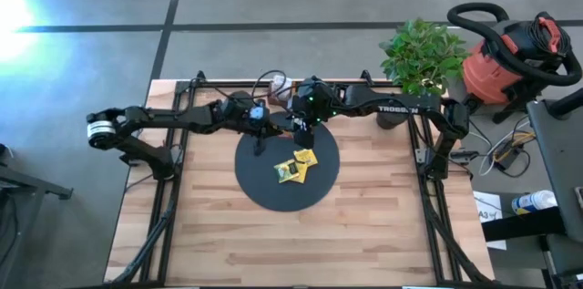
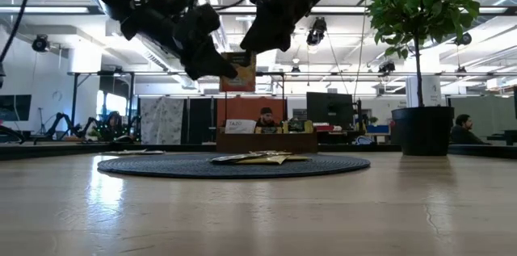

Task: Pick & Place Tea
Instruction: Put the yellow tea bag into the middle section of the wooden organizer

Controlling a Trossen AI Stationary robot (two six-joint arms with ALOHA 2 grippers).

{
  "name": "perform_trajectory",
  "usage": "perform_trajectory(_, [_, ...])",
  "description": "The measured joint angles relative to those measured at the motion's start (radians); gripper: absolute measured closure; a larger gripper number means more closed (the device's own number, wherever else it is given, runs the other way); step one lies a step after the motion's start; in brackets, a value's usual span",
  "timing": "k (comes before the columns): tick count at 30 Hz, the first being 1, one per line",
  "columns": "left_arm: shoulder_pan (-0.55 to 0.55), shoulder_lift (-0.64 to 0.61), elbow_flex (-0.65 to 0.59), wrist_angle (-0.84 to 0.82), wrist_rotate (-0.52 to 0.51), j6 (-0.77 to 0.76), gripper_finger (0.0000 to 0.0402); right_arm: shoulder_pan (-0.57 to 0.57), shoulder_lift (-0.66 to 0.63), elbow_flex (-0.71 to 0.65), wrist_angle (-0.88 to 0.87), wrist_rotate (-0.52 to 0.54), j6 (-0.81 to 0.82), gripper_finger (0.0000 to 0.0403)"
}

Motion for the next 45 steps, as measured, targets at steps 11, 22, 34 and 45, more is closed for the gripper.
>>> perform_trajectory(11, [-0.001,0.056,0.058,0.002,0.006,0.044,0.0389,0.0,0.0,0.0,-0.072,-0.013,0.007,0.0271])
perform_trajectory(22, [-0.003,0.066,0.084,0.0,0.006,-0.024,0.0389,0.0,0.0,0.0,-0.073,0.039,-0.015,0.038])
perform_trajectory(34, [-0.003,0.065,0.091,-0.033,-0.037,-0.055,0.0343,-0.002,0.0,-0.002,-0.075,0.098,-0.003,0.0394])
perform_trajectory(45, [-0.003,0.007,0.091,-0.19,-0.298,-0.177,0.0291,-0.071,0.0,-0.002,-0.069,0.319,0.087,0.0394])
